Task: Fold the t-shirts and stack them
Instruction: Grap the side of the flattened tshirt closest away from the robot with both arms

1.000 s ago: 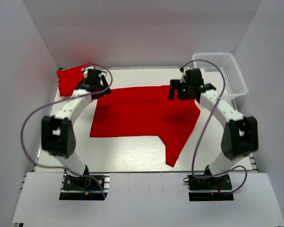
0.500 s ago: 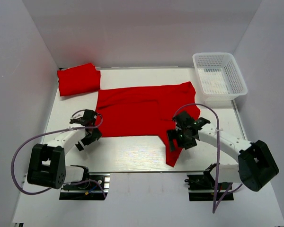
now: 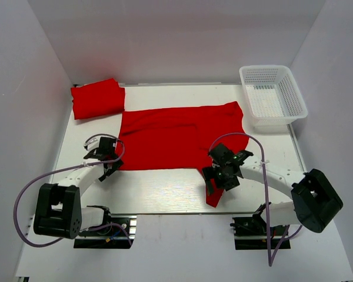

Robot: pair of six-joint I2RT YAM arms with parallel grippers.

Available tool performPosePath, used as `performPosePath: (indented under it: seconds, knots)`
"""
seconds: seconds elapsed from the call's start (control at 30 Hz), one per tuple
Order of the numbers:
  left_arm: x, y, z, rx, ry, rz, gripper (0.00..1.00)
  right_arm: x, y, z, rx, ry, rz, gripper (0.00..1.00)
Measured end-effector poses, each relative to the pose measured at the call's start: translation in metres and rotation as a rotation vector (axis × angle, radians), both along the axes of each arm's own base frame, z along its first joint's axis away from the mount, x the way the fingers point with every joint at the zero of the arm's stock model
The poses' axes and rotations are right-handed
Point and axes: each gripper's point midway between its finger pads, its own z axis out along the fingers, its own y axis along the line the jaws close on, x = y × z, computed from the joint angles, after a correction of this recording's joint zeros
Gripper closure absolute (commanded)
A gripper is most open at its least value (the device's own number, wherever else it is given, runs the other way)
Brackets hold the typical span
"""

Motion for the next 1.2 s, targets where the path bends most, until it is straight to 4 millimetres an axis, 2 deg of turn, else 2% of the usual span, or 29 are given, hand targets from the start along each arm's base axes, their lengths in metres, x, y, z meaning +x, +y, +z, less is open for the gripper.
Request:
performPosePath:
  seconds: [0.03, 0.07, 0.13, 0.17, 0.23, 0.27, 0.3, 0.33, 0.37, 0.47, 0.6, 0.8, 1.0, 1.2]
  knots:
    - [0.005, -0.001, 0.001, -0.007, -0.021, -0.010, 0.30, 0.000, 0.000, -0.001, -0.002, 0.002, -0.001, 0.18]
    - [0.010, -0.004, 0.002, -0.016, -0.042, -0.028, 0.39, -0.001, 0.001, -0.002, -0.002, 0.004, 0.001, 0.28]
    - [0.015, -0.007, 0.002, -0.030, -0.060, -0.046, 0.50, 0.000, 0.004, -0.002, 0.002, 0.002, 0.002, 0.38]
    - [0.018, -0.009, 0.002, -0.038, -0.069, -0.054, 0.64, 0.000, 0.005, -0.002, 0.005, 0.002, 0.001, 0.50]
    - [0.021, -0.013, 0.001, -0.050, -0.077, -0.074, 0.80, 0.001, 0.009, -0.003, 0.015, 0.004, 0.003, 0.61]
    - [0.022, -0.013, 0.001, -0.052, -0.081, -0.079, 0.95, 0.001, 0.011, -0.004, 0.017, 0.006, 0.005, 0.68]
    - [0.023, -0.015, 0.001, -0.058, -0.087, -0.084, 1.00, 0.001, 0.012, -0.005, 0.016, 0.011, 0.009, 0.80]
    - [0.024, -0.016, 0.000, -0.060, -0.089, -0.097, 1.00, 0.001, 0.013, -0.006, 0.013, 0.017, 0.003, 0.84]
    - [0.024, -0.016, 0.000, -0.060, -0.093, -0.103, 1.00, 0.001, 0.014, -0.007, 0.008, 0.021, 0.007, 0.93]
    - [0.026, -0.017, 0.000, -0.060, -0.102, -0.117, 1.00, 0.002, 0.017, -0.004, 0.007, 0.016, 0.018, 1.00]
    - [0.027, -0.018, 0.001, -0.058, -0.114, -0.133, 1.00, 0.017, 0.022, 0.012, -0.001, -0.049, 0.025, 1.00]
    - [0.025, -0.018, 0.008, -0.060, -0.152, -0.148, 1.00, 0.053, 0.023, 0.043, -0.042, -0.208, 0.033, 1.00]
    - [0.034, -0.020, 0.020, -0.063, -0.199, -0.159, 1.00, 0.086, 0.008, 0.062, -0.180, -0.342, 0.032, 1.00]
    - [0.052, -0.023, 0.030, -0.063, -0.212, -0.164, 1.00, 0.121, 0.000, 0.077, -0.305, -0.461, 0.061, 1.00]
